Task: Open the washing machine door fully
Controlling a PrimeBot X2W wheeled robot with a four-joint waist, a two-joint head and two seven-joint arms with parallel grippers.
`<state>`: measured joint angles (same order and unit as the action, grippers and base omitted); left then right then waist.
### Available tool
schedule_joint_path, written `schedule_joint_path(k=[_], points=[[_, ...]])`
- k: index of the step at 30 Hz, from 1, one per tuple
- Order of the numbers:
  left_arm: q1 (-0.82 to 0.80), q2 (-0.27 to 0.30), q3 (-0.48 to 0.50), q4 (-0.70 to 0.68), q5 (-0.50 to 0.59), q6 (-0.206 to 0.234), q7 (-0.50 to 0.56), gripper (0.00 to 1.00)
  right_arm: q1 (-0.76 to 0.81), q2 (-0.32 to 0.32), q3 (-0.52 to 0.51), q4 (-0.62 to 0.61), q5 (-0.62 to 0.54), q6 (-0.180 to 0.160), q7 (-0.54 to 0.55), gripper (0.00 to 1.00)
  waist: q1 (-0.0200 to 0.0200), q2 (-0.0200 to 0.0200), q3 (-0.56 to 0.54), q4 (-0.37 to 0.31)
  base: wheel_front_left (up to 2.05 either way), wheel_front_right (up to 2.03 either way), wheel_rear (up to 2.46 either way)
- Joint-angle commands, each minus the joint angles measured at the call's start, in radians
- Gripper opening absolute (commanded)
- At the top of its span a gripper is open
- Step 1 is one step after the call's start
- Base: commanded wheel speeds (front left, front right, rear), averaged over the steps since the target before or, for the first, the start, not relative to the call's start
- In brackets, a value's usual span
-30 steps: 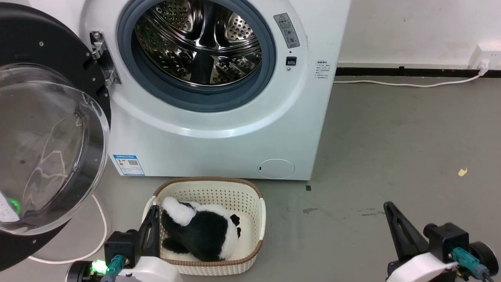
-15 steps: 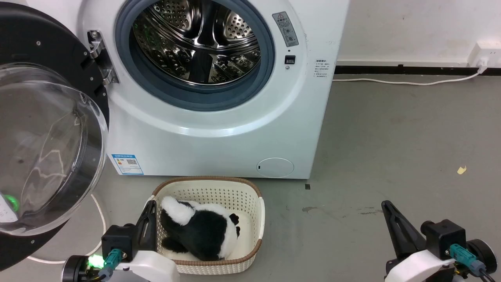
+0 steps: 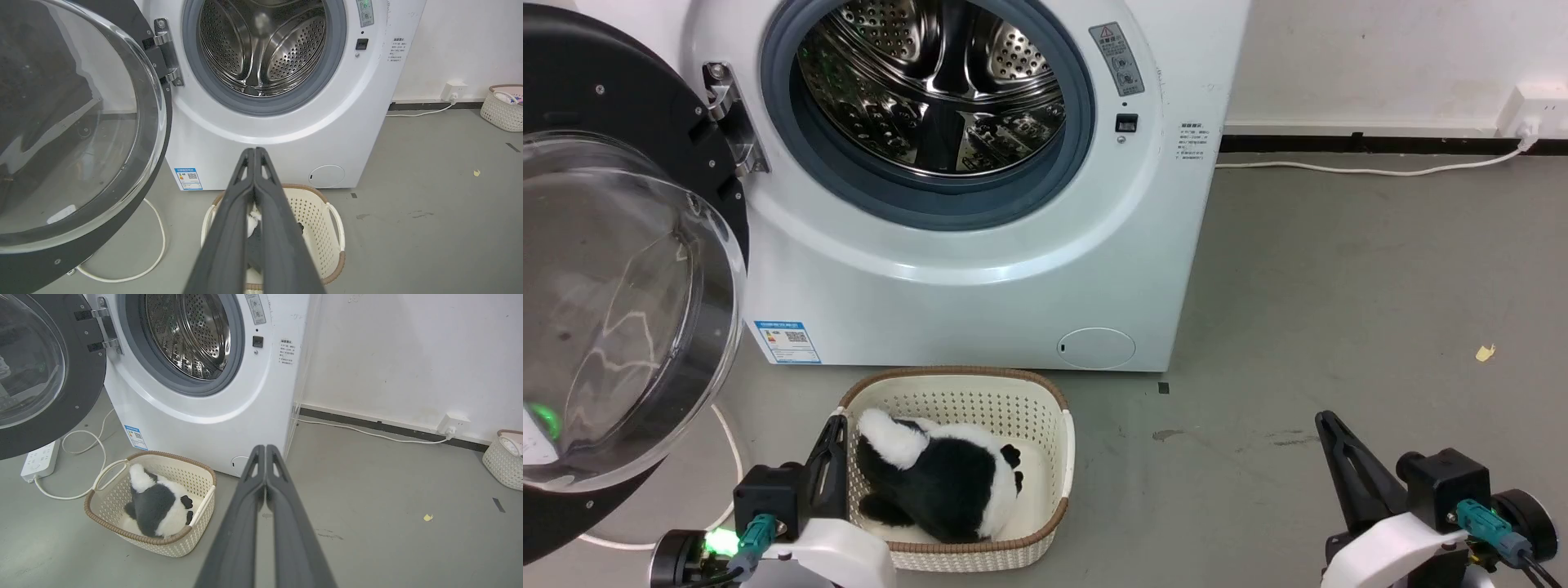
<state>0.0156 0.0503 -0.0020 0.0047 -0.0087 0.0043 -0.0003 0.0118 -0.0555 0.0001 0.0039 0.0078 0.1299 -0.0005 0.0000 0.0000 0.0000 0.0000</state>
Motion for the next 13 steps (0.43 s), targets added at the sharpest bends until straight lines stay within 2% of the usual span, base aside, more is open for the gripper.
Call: schedule_joint_path(k=[1, 13], points=[[-0.016, 0.000, 0.002, -0.005, 0.009, -0.004, 0.000, 0.00, -0.012, 0.005, 0.000, -0.004, -0.008, 0.001, 0.000, 0.00, 0.0000, 0.0000, 0.000, 0.000, 0.00, 0.00, 0.00], [-0.016, 0.000, 0.002, -0.005, 0.009, -0.004, 0.000, 0.00, -0.012, 0.005, 0.000, -0.004, -0.008, 0.001, 0.000, 0.00, 0.0000, 0.0000, 0.000, 0.000, 0.00, 0.00, 0.00]])
